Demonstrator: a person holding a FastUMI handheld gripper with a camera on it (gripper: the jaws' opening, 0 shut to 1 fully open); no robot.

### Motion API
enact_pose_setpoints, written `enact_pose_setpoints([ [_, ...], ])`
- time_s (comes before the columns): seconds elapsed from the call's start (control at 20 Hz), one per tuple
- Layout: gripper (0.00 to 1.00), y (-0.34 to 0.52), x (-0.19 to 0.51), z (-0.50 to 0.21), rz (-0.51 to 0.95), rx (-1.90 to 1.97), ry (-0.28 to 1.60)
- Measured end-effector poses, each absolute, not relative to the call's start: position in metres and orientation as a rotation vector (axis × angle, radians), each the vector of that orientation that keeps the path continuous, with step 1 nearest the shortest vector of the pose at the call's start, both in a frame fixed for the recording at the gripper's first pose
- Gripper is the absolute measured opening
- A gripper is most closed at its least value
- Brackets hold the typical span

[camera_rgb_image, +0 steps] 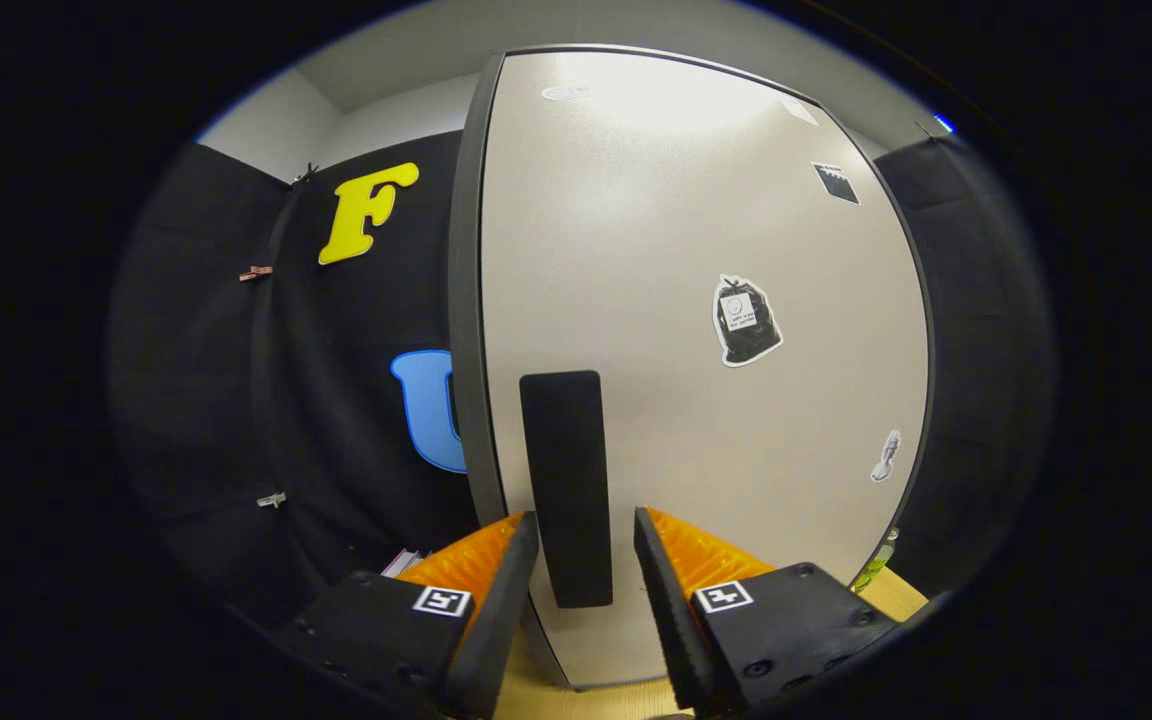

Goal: Open the shoe cabinet door, grab the shoes and put them into the shoe cabinet, then close the shoe cabinet door.

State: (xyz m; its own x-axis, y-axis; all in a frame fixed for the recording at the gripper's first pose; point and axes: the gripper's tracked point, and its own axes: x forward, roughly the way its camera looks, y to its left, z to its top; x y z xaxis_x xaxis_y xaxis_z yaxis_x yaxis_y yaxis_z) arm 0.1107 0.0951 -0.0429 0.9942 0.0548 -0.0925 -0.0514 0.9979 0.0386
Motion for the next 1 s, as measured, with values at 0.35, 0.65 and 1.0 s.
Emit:
enact_pose_setpoints([
  [0.35,0.51,0.097,0.116,-0.045,0.038,0.015,0.09],
  [0.65,0.35,0.097,0.116,-0.046,0.037,0.001,0.1],
  [1.0,0.35,0.095,0.1,-0.045,0.072,-0.003,0.108],
])
